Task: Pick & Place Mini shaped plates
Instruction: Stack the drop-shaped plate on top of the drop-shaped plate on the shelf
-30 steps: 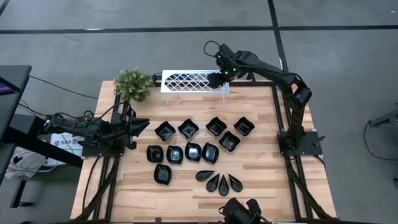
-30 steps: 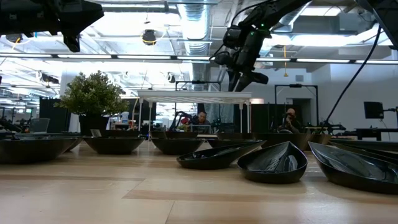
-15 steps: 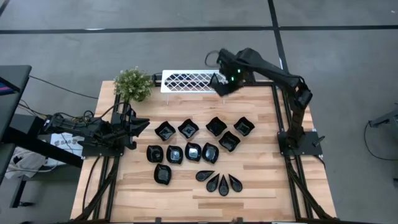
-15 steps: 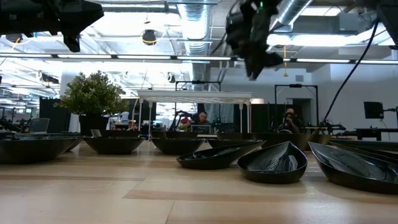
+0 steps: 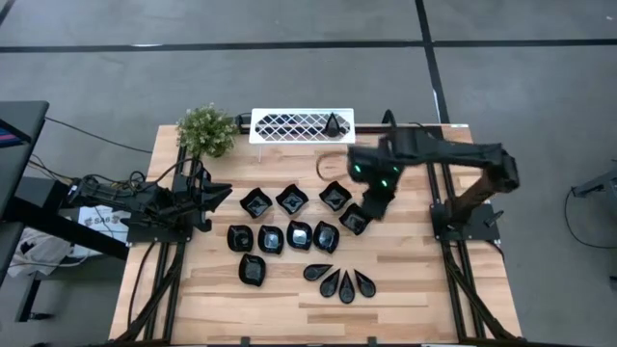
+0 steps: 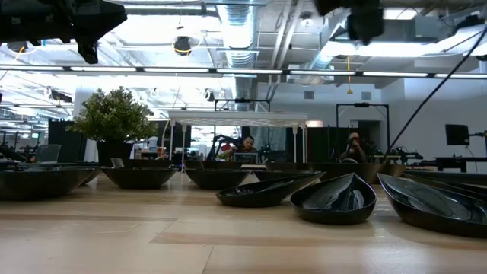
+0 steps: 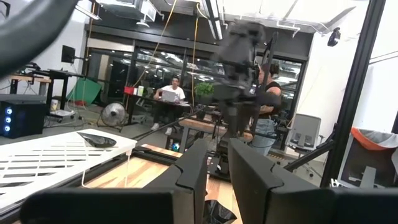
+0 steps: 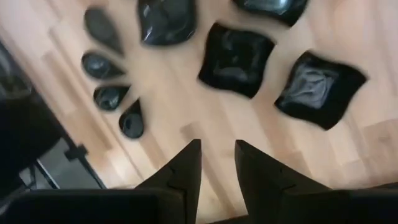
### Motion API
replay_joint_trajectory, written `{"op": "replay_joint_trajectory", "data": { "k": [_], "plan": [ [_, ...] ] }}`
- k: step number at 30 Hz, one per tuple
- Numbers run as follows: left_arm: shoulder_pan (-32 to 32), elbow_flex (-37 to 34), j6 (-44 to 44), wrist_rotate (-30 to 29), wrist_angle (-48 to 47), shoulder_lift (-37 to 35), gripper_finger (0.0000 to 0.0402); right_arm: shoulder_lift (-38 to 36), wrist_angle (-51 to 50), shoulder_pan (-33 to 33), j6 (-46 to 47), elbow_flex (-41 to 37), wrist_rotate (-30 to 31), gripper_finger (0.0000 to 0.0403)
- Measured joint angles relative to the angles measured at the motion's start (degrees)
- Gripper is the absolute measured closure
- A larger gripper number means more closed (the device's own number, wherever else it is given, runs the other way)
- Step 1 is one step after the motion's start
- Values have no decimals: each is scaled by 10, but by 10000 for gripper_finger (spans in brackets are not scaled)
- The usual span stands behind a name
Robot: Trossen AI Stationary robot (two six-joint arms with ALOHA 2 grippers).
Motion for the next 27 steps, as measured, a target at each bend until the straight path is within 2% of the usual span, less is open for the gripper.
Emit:
{"op": "replay_joint_trajectory", "data": {
  "k": [7,12,19,27],
  "plan": [
    [0,0,0,0,0,0,334,-89,176,151,118,-165,0,310],
    [0,0,0,0,0,0,334,-105,286,230,205,-260,0,310],
    [0,0,0,0,0,0,334,-59,386,291,245,-325,2,310],
    [0,0,0,0,0,0,334,37,449,300,226,-328,0,310]
  ]
}}
